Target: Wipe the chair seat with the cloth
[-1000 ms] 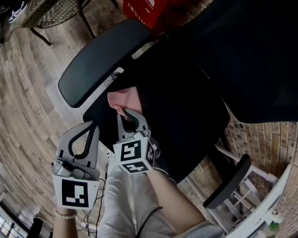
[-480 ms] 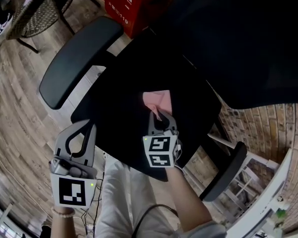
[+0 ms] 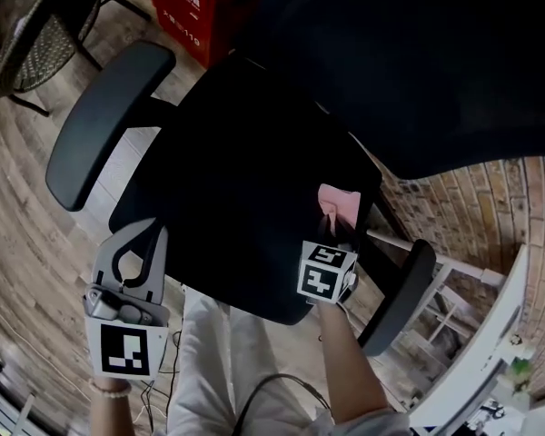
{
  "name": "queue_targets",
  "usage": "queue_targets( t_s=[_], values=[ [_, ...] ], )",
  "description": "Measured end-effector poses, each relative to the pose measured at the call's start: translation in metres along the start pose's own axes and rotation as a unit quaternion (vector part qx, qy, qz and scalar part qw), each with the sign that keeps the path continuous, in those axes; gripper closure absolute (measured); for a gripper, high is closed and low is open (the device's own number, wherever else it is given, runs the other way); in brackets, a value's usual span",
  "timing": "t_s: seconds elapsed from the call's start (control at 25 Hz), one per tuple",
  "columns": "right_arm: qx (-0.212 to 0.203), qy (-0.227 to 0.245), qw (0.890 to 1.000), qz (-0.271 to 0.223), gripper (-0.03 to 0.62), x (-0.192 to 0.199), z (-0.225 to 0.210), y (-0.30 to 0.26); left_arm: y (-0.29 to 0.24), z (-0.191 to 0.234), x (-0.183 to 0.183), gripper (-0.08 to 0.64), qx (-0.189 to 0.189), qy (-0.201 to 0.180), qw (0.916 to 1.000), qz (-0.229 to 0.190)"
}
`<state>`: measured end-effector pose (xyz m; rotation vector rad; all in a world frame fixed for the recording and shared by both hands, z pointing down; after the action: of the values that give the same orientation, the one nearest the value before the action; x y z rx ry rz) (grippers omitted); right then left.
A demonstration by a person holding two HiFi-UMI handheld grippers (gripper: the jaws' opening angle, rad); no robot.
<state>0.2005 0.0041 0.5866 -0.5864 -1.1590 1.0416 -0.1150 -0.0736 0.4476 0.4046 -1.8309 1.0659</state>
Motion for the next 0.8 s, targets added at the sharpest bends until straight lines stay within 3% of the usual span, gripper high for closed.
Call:
queue_targets(
  t_s=[0.16, 0.36, 0.56, 0.8],
  values=[
    [0.020, -0.045, 0.999, 0.022, 0.537, 0.014, -0.009, 0.006, -0.002, -0.003, -0.008, 0.541, 0.007, -0.001, 1.0000, -0.002],
    [-0.021, -0.073, 0.997, 0.004, 0.537, 0.019, 0.013, 0.014, 0.002, -0.001, -0.007, 0.541, 0.004, -0.005, 1.0000, -0.003],
    [-0.075, -0.071, 0.995, -0.015, 0.537, 0.014, 0.052, 0.025, 0.015, 0.002, 0.000, 0.541, -0.007, -0.001, 1.0000, 0.001],
    [-0.142, -0.027, 0.989, -0.043, 0.537, 0.002, 0.117, 0.043, 0.033, 0.010, 0.014, 0.541, -0.023, -0.001, 0.9997, 0.013]
  ],
)
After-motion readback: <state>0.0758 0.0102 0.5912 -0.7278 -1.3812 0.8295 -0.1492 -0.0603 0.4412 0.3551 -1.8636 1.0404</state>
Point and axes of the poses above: the fingertips, and each gripper's own axes: y backward along the fingers, z to its left, x out of its underside, the point moved 8 cm from there along y, backward along the fingers
